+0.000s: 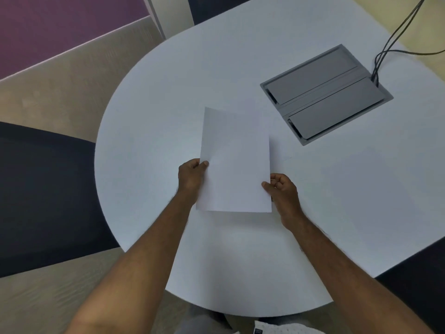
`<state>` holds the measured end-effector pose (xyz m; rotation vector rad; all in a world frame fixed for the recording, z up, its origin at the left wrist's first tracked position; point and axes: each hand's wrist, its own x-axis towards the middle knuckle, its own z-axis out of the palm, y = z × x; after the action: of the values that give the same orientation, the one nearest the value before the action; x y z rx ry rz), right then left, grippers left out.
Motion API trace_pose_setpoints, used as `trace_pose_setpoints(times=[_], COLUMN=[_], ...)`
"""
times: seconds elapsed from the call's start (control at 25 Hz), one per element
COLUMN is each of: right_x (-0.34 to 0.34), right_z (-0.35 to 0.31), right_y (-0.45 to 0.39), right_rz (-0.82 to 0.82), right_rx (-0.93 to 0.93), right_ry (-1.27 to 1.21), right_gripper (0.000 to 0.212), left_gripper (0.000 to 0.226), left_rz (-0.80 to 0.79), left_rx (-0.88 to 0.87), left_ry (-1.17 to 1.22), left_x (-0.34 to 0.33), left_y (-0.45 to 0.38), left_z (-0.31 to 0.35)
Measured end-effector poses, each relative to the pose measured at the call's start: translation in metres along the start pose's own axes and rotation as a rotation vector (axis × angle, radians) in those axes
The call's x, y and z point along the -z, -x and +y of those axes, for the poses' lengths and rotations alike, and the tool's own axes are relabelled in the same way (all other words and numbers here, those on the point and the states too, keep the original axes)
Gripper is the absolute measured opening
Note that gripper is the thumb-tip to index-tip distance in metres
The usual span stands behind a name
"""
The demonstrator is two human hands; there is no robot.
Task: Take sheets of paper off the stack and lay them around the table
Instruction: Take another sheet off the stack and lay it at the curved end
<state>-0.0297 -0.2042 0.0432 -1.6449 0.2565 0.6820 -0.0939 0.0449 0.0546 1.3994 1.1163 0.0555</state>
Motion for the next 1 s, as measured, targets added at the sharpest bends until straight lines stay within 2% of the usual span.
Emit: trace_pose_setpoints(times=[0.16, 0.36, 0.6, 0.72, 0.8, 0.88, 0.92, 1.0], right_x=[-0.068, -0.168, -0.257, -0.272, -0.277, -0.282, -0.285, -0.293], right_z=[0.010, 0.040, 0.076, 0.082, 0.083, 0.082, 0.081, 0.080], right_y=[0.001, 0.007, 0.020, 0.020, 0.019, 0.016, 0.012, 0.003], right_rz=[0.079, 0.139, 0.063, 0.053, 0.100, 0.110, 0.091, 0.019], right_rx=[-0.022, -0.079, -0.141, -0.095, 0.113, 0.361, 0.434, 0.461], right_ry=[0.007, -0.010, 0.057, 0.388, 0.649, 0.880, 0.993, 1.165], right_gripper=[0.015, 0.021, 0.018, 0.023, 0.025, 0.038, 0.046, 0.059], left_gripper=[0.025, 0.019, 0.030, 0.023, 0.024, 0.025, 0.025, 0.022], left_rz=[-0.067, -0.123, -0.148, -0.178, -0.188, -0.185, -0.182, -0.175], left_rx=[-0.028, -0.081, -0.191, -0.236, -0.266, -0.278, -0.280, -0.296], left_ry=[-0.141, -0.369, -0.677, -0.799, -0.868, -0.913, -0.926, -0.934], left_x=[0.061, 0.144, 0.202, 0.214, 0.218, 0.220, 0.222, 0.225], left_y=[-0.029, -0.090, -0.154, -0.176, -0.188, -0.199, -0.204, -0.211], left_z=[-0.005, -0.007, -0.003, 0.001, 0.000, -0.003, -0.005, -0.009])
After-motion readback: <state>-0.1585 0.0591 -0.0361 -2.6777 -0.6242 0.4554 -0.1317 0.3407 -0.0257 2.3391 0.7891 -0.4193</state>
